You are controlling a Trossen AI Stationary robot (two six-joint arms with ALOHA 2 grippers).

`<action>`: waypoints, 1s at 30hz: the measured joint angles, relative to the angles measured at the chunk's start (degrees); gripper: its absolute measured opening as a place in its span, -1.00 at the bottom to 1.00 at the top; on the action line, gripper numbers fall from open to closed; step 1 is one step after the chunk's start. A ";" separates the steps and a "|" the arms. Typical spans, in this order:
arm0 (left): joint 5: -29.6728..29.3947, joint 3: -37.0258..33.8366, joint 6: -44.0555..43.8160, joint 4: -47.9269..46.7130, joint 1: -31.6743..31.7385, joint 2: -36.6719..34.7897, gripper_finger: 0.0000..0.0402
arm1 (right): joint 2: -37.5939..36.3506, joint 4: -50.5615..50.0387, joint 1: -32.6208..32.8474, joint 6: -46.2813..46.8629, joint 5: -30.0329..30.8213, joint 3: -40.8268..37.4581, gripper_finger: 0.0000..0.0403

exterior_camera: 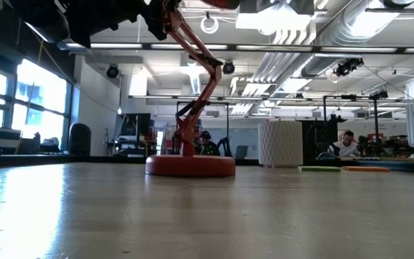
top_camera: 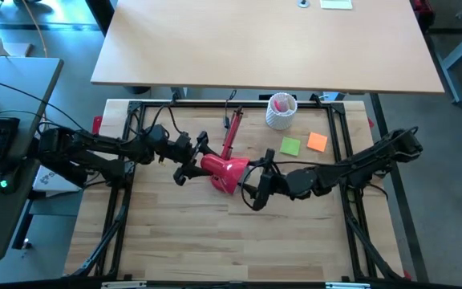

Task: Screw lightbulb
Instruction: Insert the white lightbulb into the red lamp

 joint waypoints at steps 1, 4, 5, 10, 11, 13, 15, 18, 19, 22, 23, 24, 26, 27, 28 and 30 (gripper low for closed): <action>-0.23 -0.01 0.74 -0.02 -0.28 -0.02 0.25 | 0.00 0.22 -0.06 1.52 -0.60 0.00 0.25; -0.29 -0.02 3.30 -0.06 -1.13 -0.02 0.25 | -0.02 0.28 -0.18 8.11 -2.72 -0.04 0.25; -0.28 -0.02 3.94 -0.06 -1.35 -0.02 0.25 | -0.02 0.29 -0.24 10.66 -3.29 -0.04 0.25; 0.11 -0.02 6.64 -0.28 -2.11 -0.02 0.25 | 0.03 0.54 -0.41 23.72 -4.99 -0.04 0.25; 0.14 -0.01 7.12 -0.40 -2.19 -0.02 0.25 | 0.07 0.62 -0.45 26.54 -5.20 -0.04 0.25; 0.36 0.00 7.90 -0.54 -2.23 -0.02 0.25 | 0.01 0.72 -0.53 32.29 -5.58 -0.04 0.25; 0.45 0.07 8.62 -0.93 -2.23 -0.02 0.25 | -0.04 0.72 -0.61 38.08 -6.02 -0.04 0.25; 0.62 0.12 9.82 -1.31 -2.23 -0.01 0.25 | -0.26 0.77 -0.63 45.47 -6.07 -0.04 0.25; 0.97 0.15 10.47 -1.36 -2.23 0.02 0.25 | -0.28 0.90 -0.69 47.99 -6.17 -0.04 0.25; 1.56 0.18 12.03 -1.53 -2.20 0.02 0.25 | -0.28 1.22 -0.97 55.51 -6.43 -0.04 0.25; 1.57 0.18 12.63 -1.63 -2.17 0.02 0.25 | -0.28 1.25 -1.10 58.47 -6.45 -0.04 0.25; 1.64 0.18 13.24 -1.71 -2.06 0.02 0.25 | -0.28 1.29 -1.18 61.70 -6.42 -0.04 0.25; 1.69 0.19 14.29 -2.04 -2.01 0.02 0.25 | -0.29 1.55 -1.40 69.06 -6.35 -0.13 0.25; 1.40 0.25 15.31 -2.24 -2.01 0.06 0.25 | -0.31 2.13 -1.51 74.61 -6.22 -0.30 0.25; 1.24 0.25 15.81 -2.51 -1.98 0.09 0.25 | -0.31 2.25 -1.64 78.70 -6.18 -0.39 0.25; 1.25 0.24 16.21 -2.62 -1.98 0.07 0.25 | -0.31 2.21 -1.81 85.31 -6.18 -0.42 0.25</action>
